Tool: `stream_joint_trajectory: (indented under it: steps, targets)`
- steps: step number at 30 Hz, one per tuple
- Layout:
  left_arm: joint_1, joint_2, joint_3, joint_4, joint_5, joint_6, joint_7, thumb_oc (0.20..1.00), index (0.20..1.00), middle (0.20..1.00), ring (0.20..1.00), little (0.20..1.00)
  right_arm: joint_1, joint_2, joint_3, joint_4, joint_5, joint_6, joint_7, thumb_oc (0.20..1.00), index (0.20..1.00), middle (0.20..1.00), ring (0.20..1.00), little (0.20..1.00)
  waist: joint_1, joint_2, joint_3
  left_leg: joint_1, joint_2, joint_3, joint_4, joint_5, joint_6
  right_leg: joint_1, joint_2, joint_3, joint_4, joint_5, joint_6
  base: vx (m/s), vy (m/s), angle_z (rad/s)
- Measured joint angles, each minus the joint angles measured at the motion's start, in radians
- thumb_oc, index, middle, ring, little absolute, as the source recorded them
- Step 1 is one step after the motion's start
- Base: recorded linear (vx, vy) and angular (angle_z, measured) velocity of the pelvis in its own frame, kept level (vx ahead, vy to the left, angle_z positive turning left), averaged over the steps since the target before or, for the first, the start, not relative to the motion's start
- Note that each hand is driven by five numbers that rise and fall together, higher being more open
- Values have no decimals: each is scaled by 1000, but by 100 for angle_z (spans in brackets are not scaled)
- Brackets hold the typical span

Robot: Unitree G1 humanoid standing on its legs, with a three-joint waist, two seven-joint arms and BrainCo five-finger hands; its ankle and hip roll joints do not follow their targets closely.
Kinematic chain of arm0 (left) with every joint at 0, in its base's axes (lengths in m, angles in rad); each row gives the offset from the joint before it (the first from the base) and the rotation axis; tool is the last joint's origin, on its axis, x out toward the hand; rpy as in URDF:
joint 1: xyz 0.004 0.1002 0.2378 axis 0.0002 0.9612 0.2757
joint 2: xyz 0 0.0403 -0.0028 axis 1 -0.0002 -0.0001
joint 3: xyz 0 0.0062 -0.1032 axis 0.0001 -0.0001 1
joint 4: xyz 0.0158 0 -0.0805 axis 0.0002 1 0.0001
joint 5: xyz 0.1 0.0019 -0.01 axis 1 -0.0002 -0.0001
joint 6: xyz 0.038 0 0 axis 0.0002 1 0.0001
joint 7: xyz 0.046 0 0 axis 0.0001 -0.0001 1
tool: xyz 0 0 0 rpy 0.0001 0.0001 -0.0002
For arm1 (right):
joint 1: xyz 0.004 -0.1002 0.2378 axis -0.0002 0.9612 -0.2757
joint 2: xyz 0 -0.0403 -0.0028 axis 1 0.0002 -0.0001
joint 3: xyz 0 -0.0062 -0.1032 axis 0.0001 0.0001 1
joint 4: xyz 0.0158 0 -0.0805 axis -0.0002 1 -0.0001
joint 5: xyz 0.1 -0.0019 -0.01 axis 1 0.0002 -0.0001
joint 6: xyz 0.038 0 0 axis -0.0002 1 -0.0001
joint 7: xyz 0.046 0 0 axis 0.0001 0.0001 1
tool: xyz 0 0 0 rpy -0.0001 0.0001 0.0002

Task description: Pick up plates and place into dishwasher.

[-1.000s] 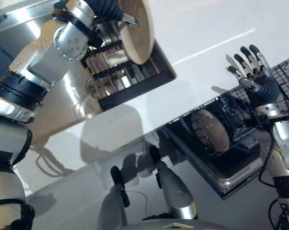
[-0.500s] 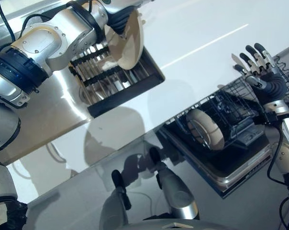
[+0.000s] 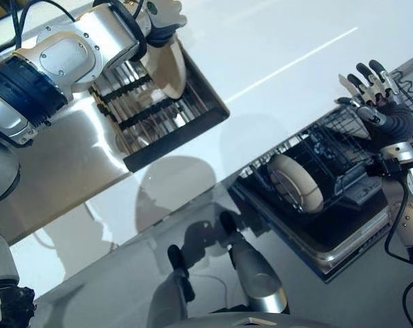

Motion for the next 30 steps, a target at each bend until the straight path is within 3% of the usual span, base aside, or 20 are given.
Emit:
stream_joint_trajectory:
  steps: [11, 17, 21, 26, 30]
  targets:
    - [0, 42, -6, 7, 36, -31, 73, 200, 200, 200, 200, 200, 2, -8, 9, 5, -2, -9, 1, 1000, 1000, 1000, 1000, 1000, 20, 1, 0, 2, -1, -1, 9, 2, 2, 3, -1, 1, 9, -5, 5, 0, 3, 0]
    - [0, 115, 9, -31, -58, -29, 234, 200, 200, 200, 200, 200, 17, -2, 10, 6, -13, -8, 1, 1000, 1000, 1000, 1000, 1000, 23, 4, -3, 57, 0, 1, -10, 0, 1, 50, 0, 0, 8, -10, 0, 65, 43, 0]
    - [14, 158, 129, -65, -147, -29, 348, 200, 200, 200, 200, 200, 34, 1, 8, 7, -24, -4, 5, 1000, 1000, 1000, 1000, 1000, 34, 17, -22, 106, 0, 2, -31, -2, 0, 90, 1, -2, 6, -26, 2, 127, 59, 1]
    - [149, 181, 339, -78, -191, -72, 441, 200, 200, 200, 200, 200, 72, 4, 7, 6, -42, 35, 24, 1000, 1000, 1000, 1000, 1000, 49, 67, -122, 162, 2, 5, -67, -3, 0, 136, 3, -6, -7, -45, 5, 85, 50, 1]
    - [298, 205, 488, -112, -293, -127, 495, 200, 200, 200, 200, 200, 122, 25, -16, 6, -55, 53, 19, 1000, 1000, 1000, 1000, 1000, 53, 70, -192, 194, 2, 6, -87, -11, 6, 161, 3, -9, -10, -58, 8, 41, 58, 1]
